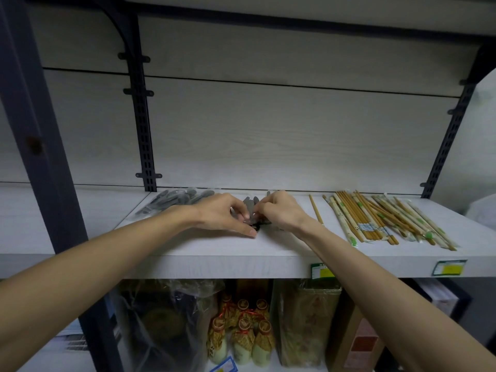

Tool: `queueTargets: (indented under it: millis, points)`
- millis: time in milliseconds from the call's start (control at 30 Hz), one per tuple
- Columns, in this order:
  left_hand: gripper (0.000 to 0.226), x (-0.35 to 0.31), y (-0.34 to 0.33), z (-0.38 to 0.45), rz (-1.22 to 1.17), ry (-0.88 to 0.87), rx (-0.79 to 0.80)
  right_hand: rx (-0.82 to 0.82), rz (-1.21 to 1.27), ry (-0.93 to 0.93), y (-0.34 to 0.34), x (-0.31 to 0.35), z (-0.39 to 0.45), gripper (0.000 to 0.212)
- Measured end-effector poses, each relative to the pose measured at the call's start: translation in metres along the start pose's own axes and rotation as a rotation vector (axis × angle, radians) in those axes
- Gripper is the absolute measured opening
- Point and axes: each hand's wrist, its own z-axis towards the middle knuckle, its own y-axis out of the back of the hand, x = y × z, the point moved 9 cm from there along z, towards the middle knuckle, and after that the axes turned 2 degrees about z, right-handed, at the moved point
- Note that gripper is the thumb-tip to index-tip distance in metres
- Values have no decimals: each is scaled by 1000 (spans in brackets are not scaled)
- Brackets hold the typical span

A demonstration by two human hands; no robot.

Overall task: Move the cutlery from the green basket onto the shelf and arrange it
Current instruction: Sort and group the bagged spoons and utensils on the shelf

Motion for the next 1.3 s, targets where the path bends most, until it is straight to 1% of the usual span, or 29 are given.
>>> queueTargets:
  millis: [167, 267, 400, 500, 700, 833, 933, 1033, 1133, 1233, 1300]
  points:
    - [52, 0, -1, 0, -5, -6, 9, 15, -1, 49, 2, 3, -5, 24]
    - [47, -2, 1, -2, -34, -13, 0, 35, -32, 83, 2, 4, -8, 24]
    - [44, -5, 3, -3, -34, -16, -14, -36, -106, 103, 19, -3, -9, 22]
    - [43, -7, 2, -2, 2, -18, -12, 7, -224, 143, 23, -9, -16, 26]
    - [40, -9, 4, 0, 98, -12, -27, 84, -308, 205, 16, -10, -38, 31]
    - [42, -15, 5, -4, 152, -35, -18, 59, -411, 279, 14, -6, -39, 29]
    - [48, -16, 5, -7, 248, -43, -22, 11, -459, 322, 16, -6, -38, 29]
    - [50, -17, 4, -10, 331, -85, -47, -11, -484, 347, 17, -7, -38, 30]
    - [46, -22, 4, -11, 394, -116, -48, -3, -497, 367, 15, -7, -41, 33]
    - [49, -27, 4, -11, 425, -123, -44, 20, -445, 341, 17, -8, -46, 32]
    - [52, -29, 8, -10, 410, -97, -58, 41, -365, 312, 20, -10, -49, 31]
